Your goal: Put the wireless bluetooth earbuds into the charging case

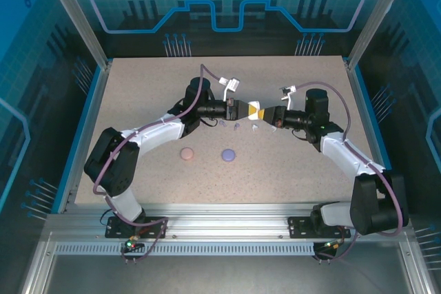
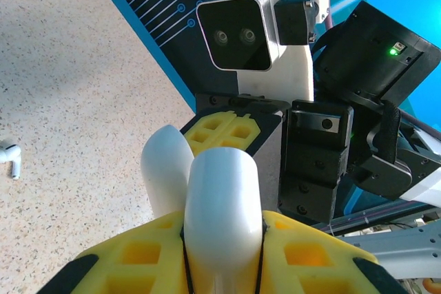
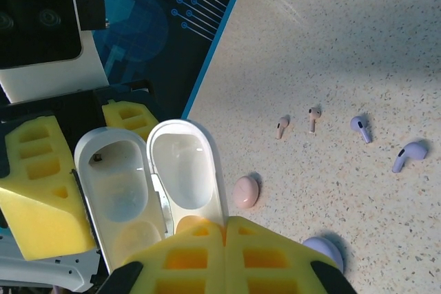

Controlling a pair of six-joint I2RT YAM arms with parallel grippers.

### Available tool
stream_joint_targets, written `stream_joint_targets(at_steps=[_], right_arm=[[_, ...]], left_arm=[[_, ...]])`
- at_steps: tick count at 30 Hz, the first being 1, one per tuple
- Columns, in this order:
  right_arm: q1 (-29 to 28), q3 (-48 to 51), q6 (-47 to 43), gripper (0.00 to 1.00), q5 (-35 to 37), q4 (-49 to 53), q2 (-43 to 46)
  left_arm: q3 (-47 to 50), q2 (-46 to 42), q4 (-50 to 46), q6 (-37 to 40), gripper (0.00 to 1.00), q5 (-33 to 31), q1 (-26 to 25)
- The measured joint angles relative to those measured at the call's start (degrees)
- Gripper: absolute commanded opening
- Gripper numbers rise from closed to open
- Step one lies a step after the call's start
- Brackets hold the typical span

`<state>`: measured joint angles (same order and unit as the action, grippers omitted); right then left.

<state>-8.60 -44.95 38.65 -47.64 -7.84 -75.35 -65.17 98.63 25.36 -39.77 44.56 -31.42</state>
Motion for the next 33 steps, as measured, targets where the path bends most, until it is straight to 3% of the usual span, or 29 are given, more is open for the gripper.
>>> stream_joint_targets(at_steps=[5, 6, 8, 9, 10, 13, 16, 22, 27, 33], right_arm=[[0.0, -1.0, -0.9, 0.00, 0.3, 1.9, 0.0], [0.0, -1.2, -1.1, 0.00, 0.5, 2.4, 0.0], [0.0, -1.6, -1.6, 0.00, 0.8, 3.4, 0.1], [0.0, -1.7, -1.9, 0.00, 1.1, 4.0, 0.2], [0.0, -1.9, -2.3, 0.00, 1.3, 4.5, 0.4], [-0.1, -2.8, -3.0, 0.00, 2.0, 6.2, 0.8], [-0.1, -3.8, -4.4, 0.00, 3.3, 7.8, 0.9], [-0.1, -8.4, -9.7, 0.00, 6.0, 13.8, -0.6], [-0.1, -16.3, -19.9, 0.00, 8.9, 21.9, -5.5], [-0.4, -23.3, -31.3, 0.00, 10.6, 29.5, -10.5]], left_arm=[[0.0, 0.0, 0.2, -0.4, 0.00, -0.3, 0.0], [0.0, 0.0, 0.2, -0.4, 0.04, -0.4, 0.0], [0.0, 0.0, 0.3, -0.4, 0.18, -0.7, 0.0], [0.0, 0.0, 0.3, -0.4, 0.35, -0.8, 0.0], [0.0, 0.0, 0.3, -0.4, 0.43, -0.9, -0.1], [0.0, 0.1, 0.2, 0.0, 0.64, -1.8, -0.7], [0.0, 0.2, -0.3, 0.3, 0.79, -3.0, -0.9], [-0.1, -0.7, -5.4, 4.0, 0.90, -3.8, 1.1], [-7.1, -2.1, -21.5, 14.1, 0.99, -3.5, 4.0], [-22.6, -0.8, -43.6, 29.6, 0.99, -3.1, 5.4]])
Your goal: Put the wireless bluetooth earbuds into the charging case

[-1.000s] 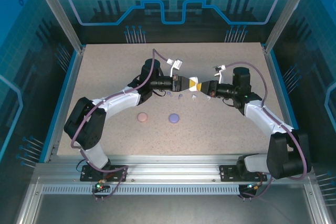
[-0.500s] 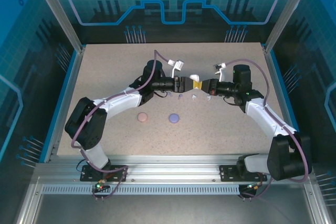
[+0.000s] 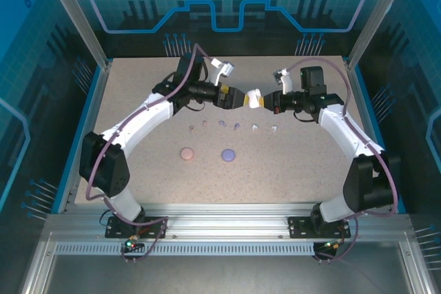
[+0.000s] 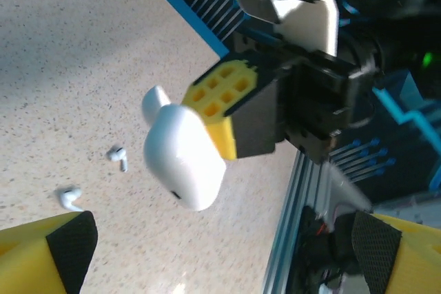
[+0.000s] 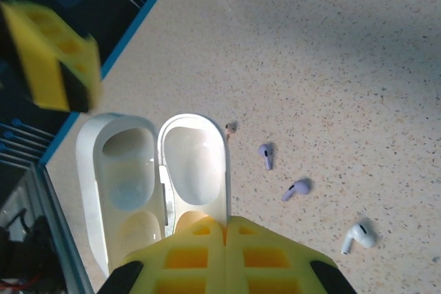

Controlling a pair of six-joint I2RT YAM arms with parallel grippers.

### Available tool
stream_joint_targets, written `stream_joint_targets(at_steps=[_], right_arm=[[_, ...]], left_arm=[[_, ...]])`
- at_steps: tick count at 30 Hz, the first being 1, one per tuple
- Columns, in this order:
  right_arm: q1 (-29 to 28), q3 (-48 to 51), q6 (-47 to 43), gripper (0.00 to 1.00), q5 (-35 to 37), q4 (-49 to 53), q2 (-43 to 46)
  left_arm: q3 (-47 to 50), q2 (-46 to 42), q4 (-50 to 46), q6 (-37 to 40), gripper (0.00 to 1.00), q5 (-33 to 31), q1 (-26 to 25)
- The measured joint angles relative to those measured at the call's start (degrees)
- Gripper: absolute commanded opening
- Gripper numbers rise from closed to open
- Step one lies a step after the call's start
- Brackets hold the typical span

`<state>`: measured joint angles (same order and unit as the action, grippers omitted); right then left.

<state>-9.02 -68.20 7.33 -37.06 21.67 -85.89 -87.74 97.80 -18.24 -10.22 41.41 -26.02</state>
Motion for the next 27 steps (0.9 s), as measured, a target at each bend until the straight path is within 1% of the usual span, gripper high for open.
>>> stream_joint_targets(at_steps=[4, 6, 9, 12, 16, 22, 27], right_arm=[[-0.7, -1.8, -5.2, 0.00, 1.0, 3.5, -1.7], [-0.8, -2.5, -7.7, 0.00, 1.2, 5.3, -2.6], [-0.8, -3.2, -10.1, 0.00, 1.0, 7.1, -3.4], [-1.1, -4.2, -11.6, 0.00, 0.8, 8.5, -4.2], [-2.4, -6.3, -13.3, 0.00, 0.4, 10.2, -5.8], [-4.2, -7.7, -14.3, 0.00, 0.1, 11.8, -7.0], [-5.0, -9.1, -14.7, 0.00, -0.2, 12.5, -7.7]], left_arm=[[-10.0, 4.6, -12.2, 8.3, 0.99, 0.6, 0.9], [-14.9, 8.2, -18.6, 12.0, 0.97, 1.0, 1.7], [-21.6, 14.0, -27.2, 16.5, 0.92, 2.0, 2.7], [-26.8, 19.1, -34.3, 20.0, 0.85, 3.3, 3.1], [-29.3, 22.4, -40.3, 23.3, 0.78, 5.5, 3.1], [-31.2, 24.0, -45.1, 26.2, 0.64, 8.9, 3.1], [-32.8, 24.2, -47.3, 27.3, 0.59, 11.2, 3.1]])
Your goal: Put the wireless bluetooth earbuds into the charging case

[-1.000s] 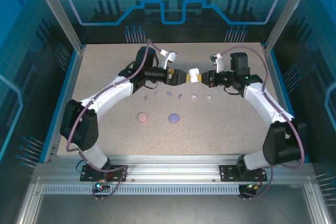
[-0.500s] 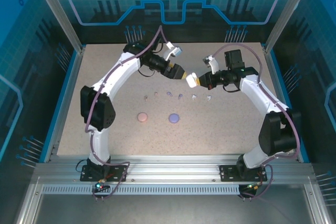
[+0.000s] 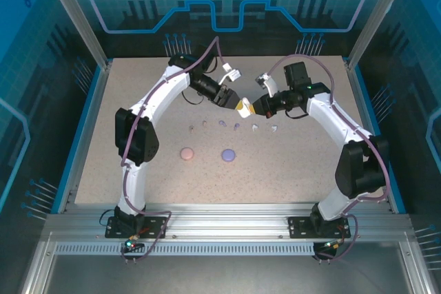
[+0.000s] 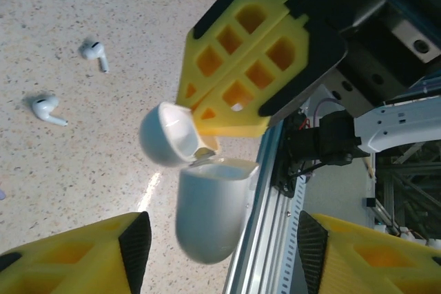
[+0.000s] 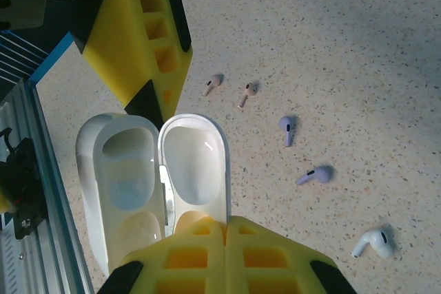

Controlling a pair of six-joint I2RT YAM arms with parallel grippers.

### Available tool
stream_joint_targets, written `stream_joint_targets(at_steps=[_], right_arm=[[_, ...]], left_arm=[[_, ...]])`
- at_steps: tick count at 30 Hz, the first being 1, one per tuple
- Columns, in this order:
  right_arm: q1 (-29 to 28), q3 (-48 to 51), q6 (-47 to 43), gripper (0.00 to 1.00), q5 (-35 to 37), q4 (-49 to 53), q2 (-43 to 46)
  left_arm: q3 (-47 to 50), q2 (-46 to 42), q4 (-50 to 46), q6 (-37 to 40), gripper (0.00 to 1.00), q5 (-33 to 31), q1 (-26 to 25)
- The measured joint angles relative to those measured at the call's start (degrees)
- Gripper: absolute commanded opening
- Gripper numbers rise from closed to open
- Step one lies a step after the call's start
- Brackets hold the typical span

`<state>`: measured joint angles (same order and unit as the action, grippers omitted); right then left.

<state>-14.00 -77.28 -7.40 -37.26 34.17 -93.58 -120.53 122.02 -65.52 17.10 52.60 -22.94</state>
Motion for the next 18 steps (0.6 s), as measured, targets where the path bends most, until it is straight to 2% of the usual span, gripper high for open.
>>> stream_joint_targets(at_steps=[7, 18], right_arm=[[-0.7, -1.1, -0.2, 0.00, -0.8, 0.7, -0.7], [-1.0, -2.3, -0.6, 0.00, -1.2, 1.7, -1.9]], left_arm=[[-1.2, 1.3, -1.3, 0.8, 0.55, 2.2, 0.0], [-2.5, 3.3, -3.1, 1.6, 0.41, 4.3, 0.0]])
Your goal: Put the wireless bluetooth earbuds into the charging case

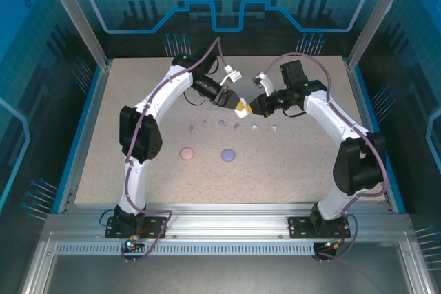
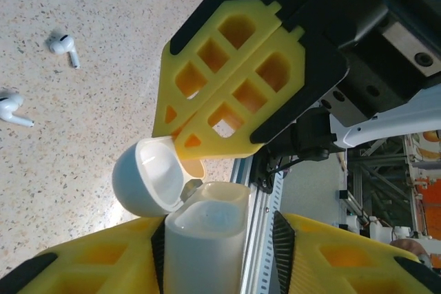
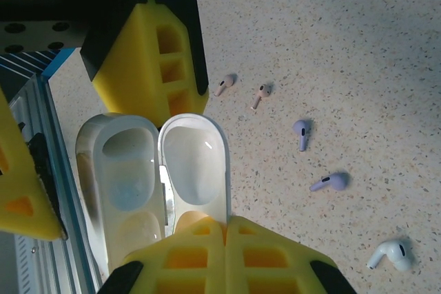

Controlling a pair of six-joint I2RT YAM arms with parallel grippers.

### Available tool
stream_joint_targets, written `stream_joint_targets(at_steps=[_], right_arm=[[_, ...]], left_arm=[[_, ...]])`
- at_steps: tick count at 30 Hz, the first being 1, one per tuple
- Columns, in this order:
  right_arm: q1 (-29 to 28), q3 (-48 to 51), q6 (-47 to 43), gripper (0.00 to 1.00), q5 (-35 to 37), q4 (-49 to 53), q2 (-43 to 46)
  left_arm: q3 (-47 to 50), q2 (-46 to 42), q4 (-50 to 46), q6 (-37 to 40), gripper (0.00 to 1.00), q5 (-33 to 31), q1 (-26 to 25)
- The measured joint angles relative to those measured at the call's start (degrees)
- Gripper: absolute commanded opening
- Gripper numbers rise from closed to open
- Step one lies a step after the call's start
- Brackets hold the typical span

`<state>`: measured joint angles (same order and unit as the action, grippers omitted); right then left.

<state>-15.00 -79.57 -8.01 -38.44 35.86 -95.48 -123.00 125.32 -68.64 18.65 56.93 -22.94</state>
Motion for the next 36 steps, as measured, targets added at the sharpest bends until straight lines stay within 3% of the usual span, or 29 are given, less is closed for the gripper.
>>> stream_joint_targets(at_steps=[15, 27, 36], right_arm=[[0.0, -0.8, -0.7, 0.00, -1.0, 1.0, -0.3], [0.0, -1.0, -0.7, 0.00, -0.9, 1.2, -0.5], [0.0, -1.2, -0.7, 0.00, -0.6, 1.3, -0.6]], left_arm=[[-2.0, 1.2, -3.5, 2.7, 0.36, 1.1, 0.0], [-3.2, 2.3, -5.0, 3.0, 0.27, 1.5, 0.1], [-4.2, 3.3, -6.0, 3.0, 0.31, 2.6, 0.3]])
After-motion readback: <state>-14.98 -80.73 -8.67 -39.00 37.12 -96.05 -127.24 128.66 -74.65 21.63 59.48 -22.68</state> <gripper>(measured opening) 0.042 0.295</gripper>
